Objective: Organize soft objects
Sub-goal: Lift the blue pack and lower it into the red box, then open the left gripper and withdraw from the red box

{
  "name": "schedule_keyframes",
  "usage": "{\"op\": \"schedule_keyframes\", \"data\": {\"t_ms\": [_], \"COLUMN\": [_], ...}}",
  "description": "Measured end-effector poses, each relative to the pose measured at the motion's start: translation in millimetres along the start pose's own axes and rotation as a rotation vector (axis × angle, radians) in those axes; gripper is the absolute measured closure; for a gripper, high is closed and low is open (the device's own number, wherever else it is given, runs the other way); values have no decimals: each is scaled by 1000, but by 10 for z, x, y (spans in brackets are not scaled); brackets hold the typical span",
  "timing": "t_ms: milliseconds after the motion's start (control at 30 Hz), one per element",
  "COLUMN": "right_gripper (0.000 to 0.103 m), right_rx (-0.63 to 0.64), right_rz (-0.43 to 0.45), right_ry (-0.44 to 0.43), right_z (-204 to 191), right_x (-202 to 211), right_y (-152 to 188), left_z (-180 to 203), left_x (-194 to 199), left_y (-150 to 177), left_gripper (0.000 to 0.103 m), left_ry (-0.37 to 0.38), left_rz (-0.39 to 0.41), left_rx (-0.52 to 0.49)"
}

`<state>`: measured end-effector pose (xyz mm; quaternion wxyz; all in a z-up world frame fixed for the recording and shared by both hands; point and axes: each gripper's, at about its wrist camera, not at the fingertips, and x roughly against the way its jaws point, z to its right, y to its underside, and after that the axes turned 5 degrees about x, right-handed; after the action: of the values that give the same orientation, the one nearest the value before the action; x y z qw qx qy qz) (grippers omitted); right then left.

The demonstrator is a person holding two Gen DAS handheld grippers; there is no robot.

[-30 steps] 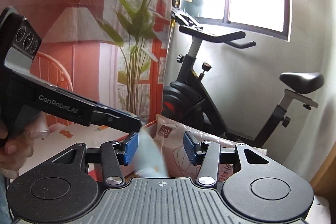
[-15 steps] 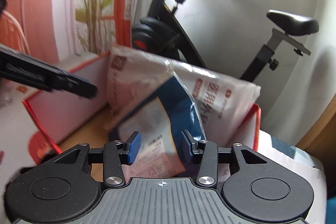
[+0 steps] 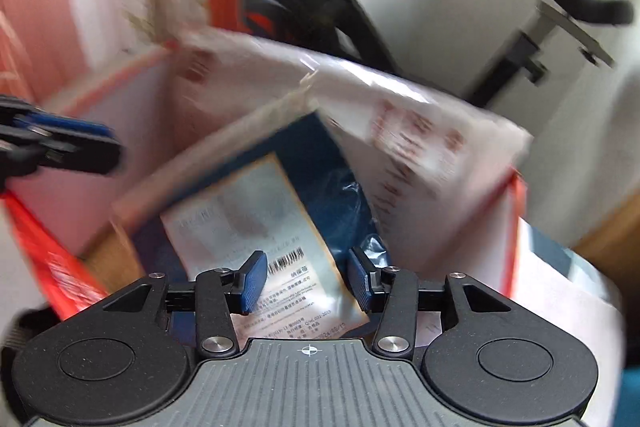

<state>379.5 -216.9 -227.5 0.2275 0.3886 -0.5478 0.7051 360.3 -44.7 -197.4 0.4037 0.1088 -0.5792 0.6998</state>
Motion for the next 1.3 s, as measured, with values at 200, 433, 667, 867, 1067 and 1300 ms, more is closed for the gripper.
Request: {"op": "schedule_keyframes", "data": {"t_ms": [200,433,667,867,1067,1300], "right_gripper": [62,49,25,25,26,26], "right_rx": [-62,-129,-212,-239,-228,-218], "right_rz": [64,163,343,390,366,301], "right_ry": [-12,28,26,10,-18,-31], "right_z": [18,63,-25,-234,-479,-739], "right_x": [214,611,1122,1284,1244,1100], "right_y": [3,256,698,1117,1430,1770], "left_z": [8,78,65,-6,-80,-138], "left_x": [112,363,764,972,1030,1016], "left_y": [9,105,403,797,1182,1502], "left_gripper": [82,72,49,49,49,49], "left_ry": [-16,-43,-50,-35,-35,-19], "left_rz": [20,67,121,89,29,-38], "left_rx": [-29,-89,-114,-84,-39,39]}}
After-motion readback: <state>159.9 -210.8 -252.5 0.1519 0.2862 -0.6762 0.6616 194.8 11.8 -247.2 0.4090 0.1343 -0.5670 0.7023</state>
